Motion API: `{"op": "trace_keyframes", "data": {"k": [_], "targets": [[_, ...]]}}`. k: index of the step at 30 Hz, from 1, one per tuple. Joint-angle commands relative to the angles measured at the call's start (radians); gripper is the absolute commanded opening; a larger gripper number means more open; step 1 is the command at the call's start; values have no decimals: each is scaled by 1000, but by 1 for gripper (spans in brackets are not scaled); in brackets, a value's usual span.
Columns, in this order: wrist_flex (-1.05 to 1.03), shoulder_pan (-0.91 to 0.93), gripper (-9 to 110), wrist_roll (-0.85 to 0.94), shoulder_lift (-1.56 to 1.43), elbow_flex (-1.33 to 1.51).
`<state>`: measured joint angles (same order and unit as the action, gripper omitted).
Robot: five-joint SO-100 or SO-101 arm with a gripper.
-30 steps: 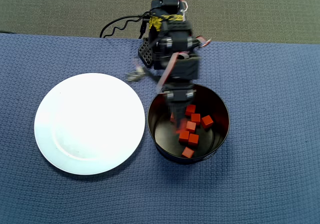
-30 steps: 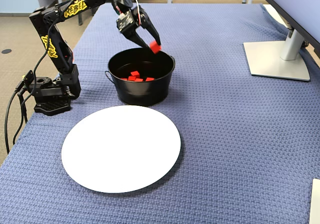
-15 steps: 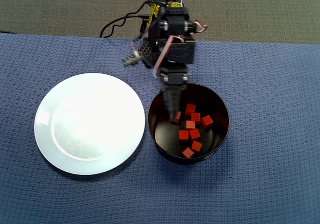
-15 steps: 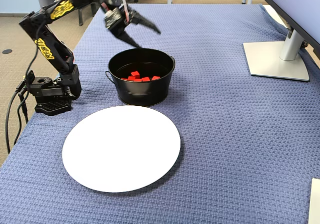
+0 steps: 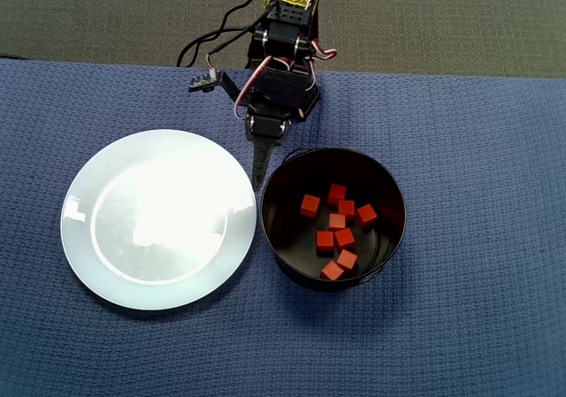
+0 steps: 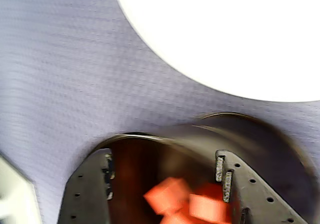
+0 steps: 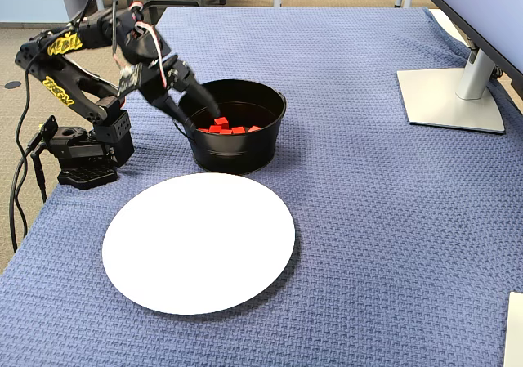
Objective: Pick up the red cubes from the white plate and place them in the black recipient
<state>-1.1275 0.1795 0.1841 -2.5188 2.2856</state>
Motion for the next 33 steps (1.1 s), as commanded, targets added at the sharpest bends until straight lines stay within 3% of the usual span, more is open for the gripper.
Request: {"op": "trace_keyframes", "data": {"k": [1,12,33], "targets": [[57,11,16,23,-86,123],[115,-34,13,57,-279,393],[49,-31,13,35,-390,545]]}}
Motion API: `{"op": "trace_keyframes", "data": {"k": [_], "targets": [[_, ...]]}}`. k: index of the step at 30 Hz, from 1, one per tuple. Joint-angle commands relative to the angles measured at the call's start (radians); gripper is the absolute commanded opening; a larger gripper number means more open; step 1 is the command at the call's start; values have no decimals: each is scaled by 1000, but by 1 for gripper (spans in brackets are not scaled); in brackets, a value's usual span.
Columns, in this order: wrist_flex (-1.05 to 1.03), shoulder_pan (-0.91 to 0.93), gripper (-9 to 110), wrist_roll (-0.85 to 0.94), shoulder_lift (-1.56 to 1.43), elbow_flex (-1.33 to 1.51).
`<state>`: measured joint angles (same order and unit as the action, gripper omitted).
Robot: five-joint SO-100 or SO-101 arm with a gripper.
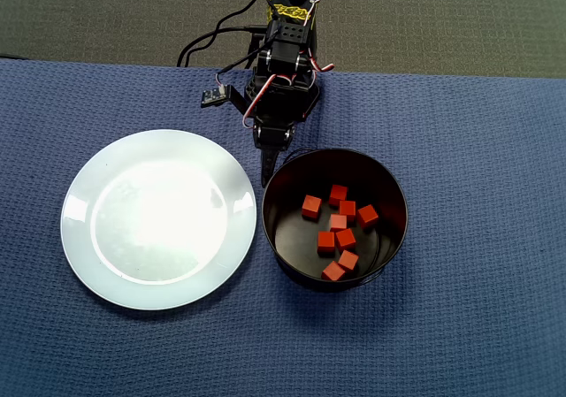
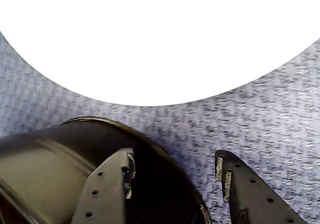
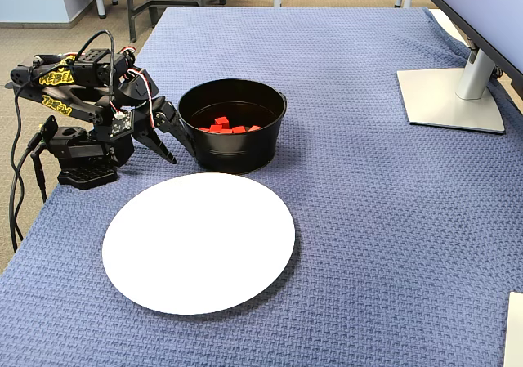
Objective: Pick up the red cubes from the white plate and place them in the black recipient
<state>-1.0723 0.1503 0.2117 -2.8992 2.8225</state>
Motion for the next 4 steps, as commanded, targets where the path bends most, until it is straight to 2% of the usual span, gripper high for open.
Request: {"op": "trace_keyframes", "data": {"k": [1,4], "targets": [[-6,8,13,17,-9,15],[-6,15,13,25,-17,23]]}}
